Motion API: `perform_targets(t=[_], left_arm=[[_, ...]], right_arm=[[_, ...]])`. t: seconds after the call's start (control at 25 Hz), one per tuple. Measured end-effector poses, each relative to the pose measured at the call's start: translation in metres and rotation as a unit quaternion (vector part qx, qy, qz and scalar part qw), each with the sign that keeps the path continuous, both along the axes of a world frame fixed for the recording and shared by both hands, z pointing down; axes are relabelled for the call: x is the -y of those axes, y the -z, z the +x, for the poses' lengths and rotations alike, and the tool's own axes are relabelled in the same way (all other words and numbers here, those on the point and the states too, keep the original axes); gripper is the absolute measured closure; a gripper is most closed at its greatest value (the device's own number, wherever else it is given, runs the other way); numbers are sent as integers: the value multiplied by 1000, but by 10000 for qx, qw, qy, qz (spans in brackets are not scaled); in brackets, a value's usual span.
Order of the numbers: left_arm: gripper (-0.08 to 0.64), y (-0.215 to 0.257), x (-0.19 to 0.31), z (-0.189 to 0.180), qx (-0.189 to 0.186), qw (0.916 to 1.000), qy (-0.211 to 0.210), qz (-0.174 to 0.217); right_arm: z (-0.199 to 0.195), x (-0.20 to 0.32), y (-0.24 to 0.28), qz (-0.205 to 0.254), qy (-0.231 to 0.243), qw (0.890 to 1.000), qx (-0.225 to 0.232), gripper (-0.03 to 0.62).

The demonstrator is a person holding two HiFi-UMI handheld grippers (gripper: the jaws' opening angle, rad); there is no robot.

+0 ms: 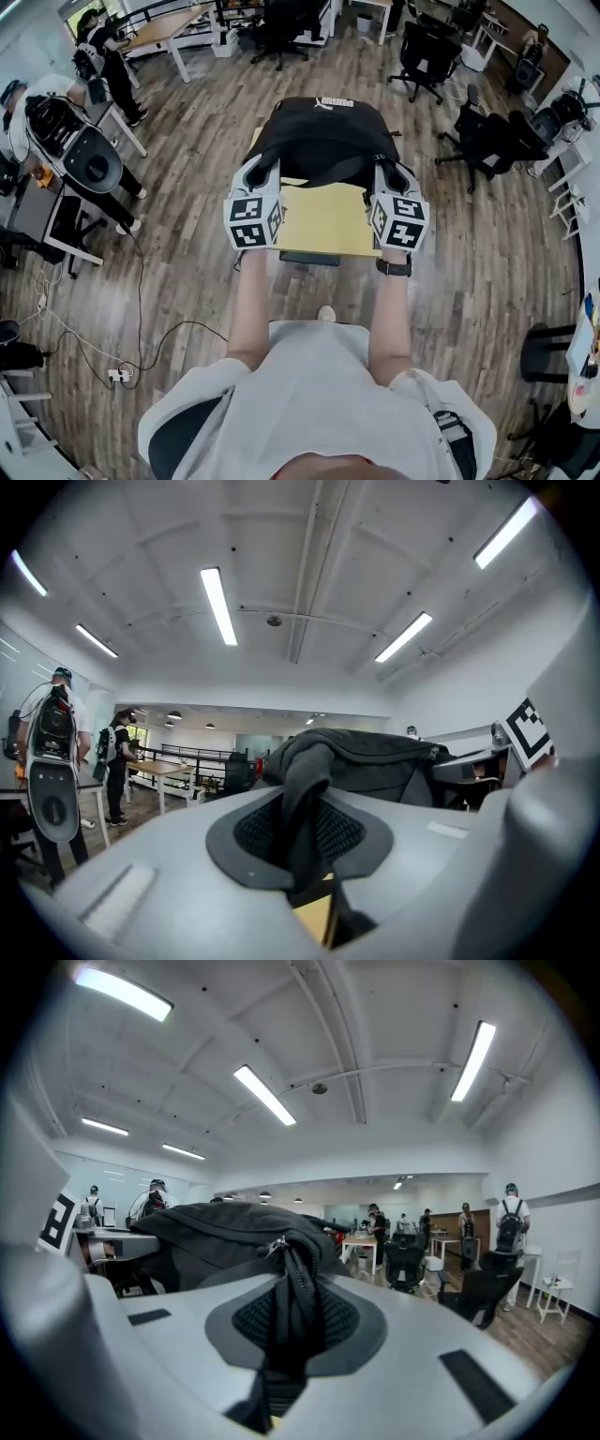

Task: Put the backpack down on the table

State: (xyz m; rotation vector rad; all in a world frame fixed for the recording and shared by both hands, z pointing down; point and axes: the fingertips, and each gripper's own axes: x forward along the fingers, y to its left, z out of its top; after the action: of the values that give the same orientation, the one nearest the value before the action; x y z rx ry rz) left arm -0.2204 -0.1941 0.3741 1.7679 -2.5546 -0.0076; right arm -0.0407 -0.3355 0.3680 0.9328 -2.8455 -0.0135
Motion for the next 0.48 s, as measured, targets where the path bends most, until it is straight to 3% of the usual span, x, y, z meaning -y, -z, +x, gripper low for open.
perform_targets(t=[0.28, 0.48], left_arm=[[497, 2, 7, -17, 30, 9987, 506, 77], [497, 3, 25, -15, 56, 9981, 611, 64]], right_arm=[[-31, 24, 2, 50, 517, 9986, 30, 552], [-39, 53, 0, -12, 670, 9977, 126, 552]])
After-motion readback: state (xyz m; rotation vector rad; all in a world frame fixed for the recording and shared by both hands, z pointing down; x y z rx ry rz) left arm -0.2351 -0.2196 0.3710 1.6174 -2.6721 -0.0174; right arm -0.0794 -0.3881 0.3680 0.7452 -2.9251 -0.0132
